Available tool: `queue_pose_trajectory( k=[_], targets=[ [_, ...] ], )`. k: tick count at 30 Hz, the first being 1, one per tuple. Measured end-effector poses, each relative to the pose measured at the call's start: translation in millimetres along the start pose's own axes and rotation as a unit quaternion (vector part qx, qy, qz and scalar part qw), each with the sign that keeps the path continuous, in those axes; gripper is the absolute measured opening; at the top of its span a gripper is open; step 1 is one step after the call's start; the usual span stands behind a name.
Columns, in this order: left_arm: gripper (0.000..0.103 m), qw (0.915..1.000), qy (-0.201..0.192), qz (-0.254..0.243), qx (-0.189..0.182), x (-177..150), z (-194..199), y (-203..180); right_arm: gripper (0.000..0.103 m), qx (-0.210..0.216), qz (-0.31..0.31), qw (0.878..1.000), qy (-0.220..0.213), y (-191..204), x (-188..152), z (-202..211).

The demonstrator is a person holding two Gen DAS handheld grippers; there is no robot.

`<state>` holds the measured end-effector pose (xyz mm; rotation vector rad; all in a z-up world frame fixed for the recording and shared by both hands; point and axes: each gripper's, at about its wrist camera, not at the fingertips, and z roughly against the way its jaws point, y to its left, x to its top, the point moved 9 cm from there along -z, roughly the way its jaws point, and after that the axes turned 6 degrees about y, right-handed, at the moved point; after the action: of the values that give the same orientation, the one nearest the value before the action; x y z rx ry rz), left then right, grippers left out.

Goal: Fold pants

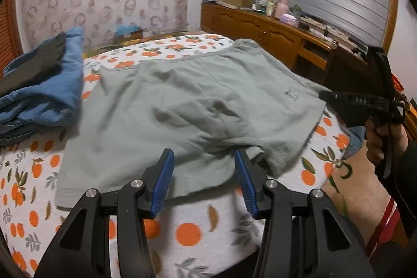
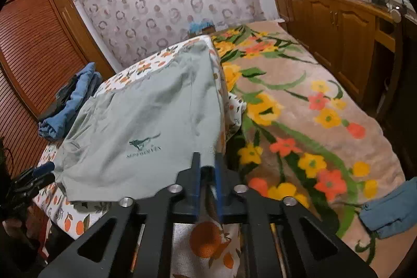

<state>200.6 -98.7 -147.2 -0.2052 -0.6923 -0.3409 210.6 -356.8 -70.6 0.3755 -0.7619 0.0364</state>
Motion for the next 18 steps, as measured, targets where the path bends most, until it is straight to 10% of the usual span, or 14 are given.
queue_pose_trajectory(
  k=[7, 18],
  targets=[
    [0.049, 0.9996, -0.002, -0.014, -0.024, 0, 6, -16, 0.005, -0.035, -0.009, 0.998, -0.055, -14, 12, 36],
    [0.049, 0.9963, 0.007, -0.064, -0.058, -6, 1, -56, 0.005, -0.041, 0.031, 0.998, -0.029, 4, 0, 29]
  ],
)
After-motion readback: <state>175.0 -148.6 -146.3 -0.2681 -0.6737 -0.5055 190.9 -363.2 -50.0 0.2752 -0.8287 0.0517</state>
